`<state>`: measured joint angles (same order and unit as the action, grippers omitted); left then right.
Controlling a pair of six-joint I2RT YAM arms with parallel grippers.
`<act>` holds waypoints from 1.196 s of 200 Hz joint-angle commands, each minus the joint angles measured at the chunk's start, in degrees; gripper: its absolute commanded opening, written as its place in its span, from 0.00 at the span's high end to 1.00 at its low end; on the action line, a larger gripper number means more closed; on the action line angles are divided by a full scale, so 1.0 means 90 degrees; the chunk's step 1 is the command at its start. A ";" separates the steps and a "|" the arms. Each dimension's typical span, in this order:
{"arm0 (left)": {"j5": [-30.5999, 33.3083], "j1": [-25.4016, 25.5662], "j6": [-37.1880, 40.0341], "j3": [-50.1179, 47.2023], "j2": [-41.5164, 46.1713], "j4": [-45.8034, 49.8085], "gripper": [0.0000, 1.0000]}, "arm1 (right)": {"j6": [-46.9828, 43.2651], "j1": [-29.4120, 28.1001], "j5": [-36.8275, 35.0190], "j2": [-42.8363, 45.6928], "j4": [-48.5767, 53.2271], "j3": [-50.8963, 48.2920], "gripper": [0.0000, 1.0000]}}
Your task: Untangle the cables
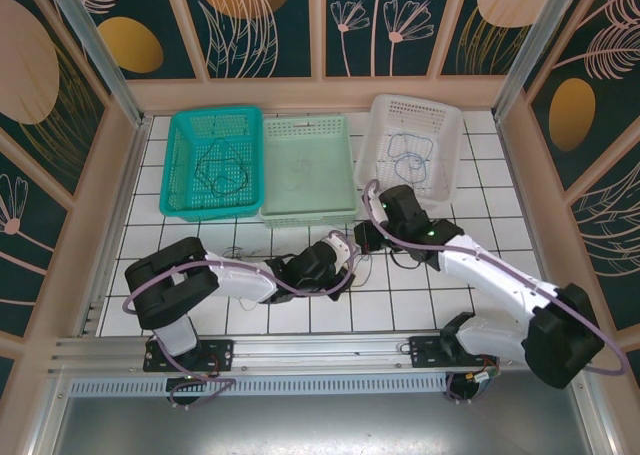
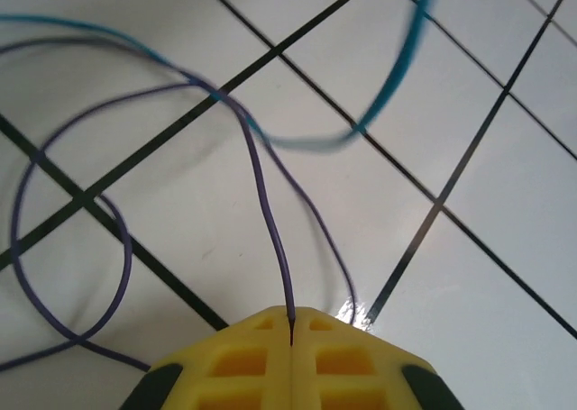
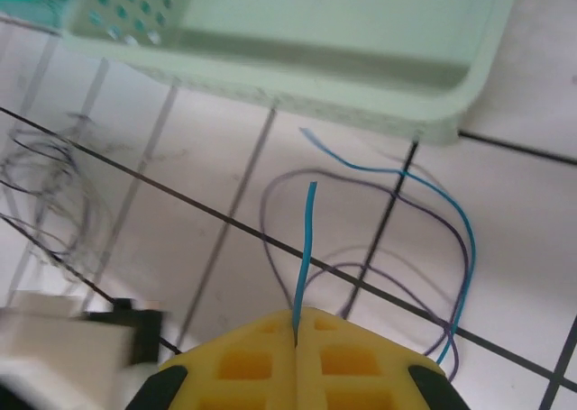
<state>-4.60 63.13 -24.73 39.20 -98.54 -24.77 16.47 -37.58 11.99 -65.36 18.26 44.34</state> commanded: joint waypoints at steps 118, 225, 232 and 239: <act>0.0689 0.0039 -0.0345 -0.0146 0.0075 0.0263 1.00 | -0.1315 0.0105 -0.2408 0.1011 -0.0100 0.3919 1.00; 0.0633 0.0036 -0.0319 -0.0001 0.0002 0.0096 1.00 | -0.1358 0.1926 -0.2138 -0.0692 -0.1470 0.3680 1.00; 0.0628 0.0041 -0.0319 0.0008 0.0002 0.0087 1.00 | -0.1321 0.2015 -0.2075 -0.0809 -0.1543 0.3690 1.00; 0.0628 0.0044 -0.0319 0.0006 -0.0005 0.0079 1.00 | -0.1303 0.2062 -0.2012 -0.0918 -0.1607 0.3701 1.00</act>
<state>0.54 63.13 -27.22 38.26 -98.65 -23.75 3.51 -21.04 -8.47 -72.47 11.25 77.45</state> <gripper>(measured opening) 0.060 0.055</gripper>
